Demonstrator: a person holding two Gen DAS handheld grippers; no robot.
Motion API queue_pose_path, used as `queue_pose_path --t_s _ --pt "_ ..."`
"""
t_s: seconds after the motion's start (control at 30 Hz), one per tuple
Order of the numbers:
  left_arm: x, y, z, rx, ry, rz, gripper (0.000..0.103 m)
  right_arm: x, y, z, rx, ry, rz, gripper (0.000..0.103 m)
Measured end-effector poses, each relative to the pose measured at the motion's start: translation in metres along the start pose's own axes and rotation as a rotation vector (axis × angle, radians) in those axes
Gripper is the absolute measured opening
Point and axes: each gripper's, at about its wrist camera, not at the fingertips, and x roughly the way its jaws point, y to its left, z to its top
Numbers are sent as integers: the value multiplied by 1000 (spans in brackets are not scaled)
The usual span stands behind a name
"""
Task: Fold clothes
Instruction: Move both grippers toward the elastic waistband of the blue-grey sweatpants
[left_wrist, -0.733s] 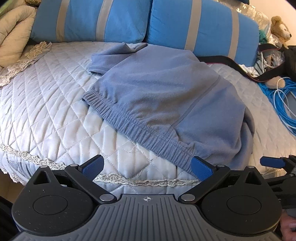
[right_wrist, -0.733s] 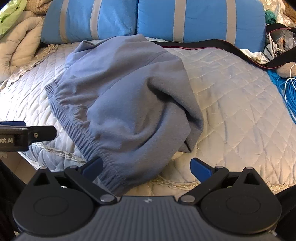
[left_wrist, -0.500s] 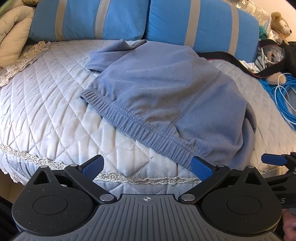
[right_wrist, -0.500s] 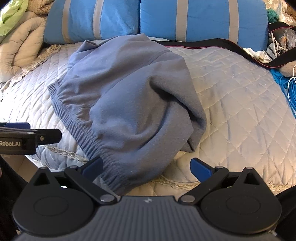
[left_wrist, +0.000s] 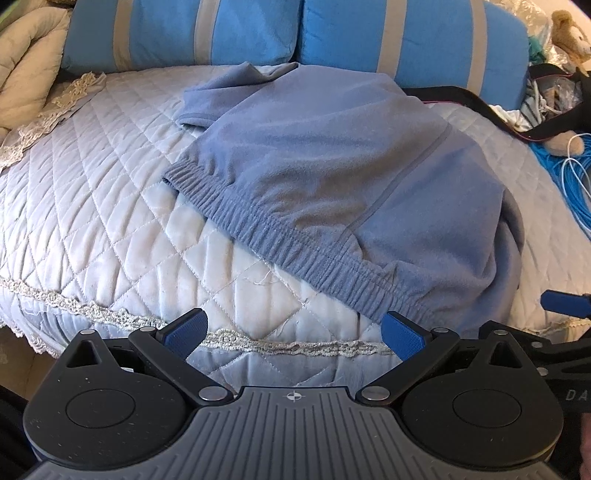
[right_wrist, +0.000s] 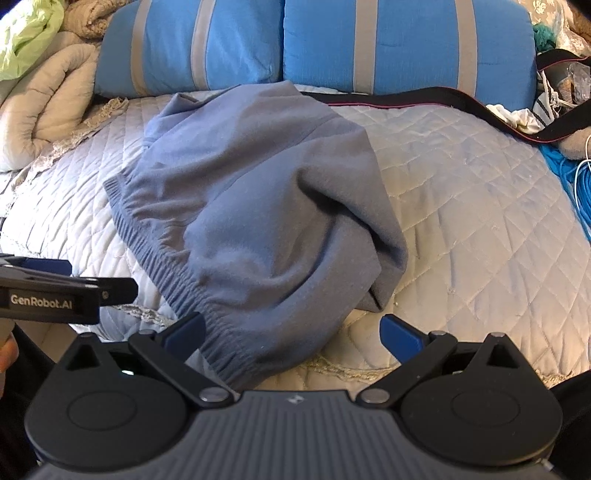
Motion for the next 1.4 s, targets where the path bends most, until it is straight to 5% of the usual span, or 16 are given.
queue_pose_path --t_s 0.5,0.87,1.17,1.4 --pt "-19 7 2 -70 -88 -42 103 0 -5 -14 60 62 112 103" --pt "-36 4 8 -111 -147 -121 103 13 -20 -44 286 131 288 103" --pt "-33 13 6 -146 -143 -97 103 23 -35 -43 515 46 471 103" --pt "-32 15 4 -146 -137 -108 103 45 -35 -37 578 97 490 103"
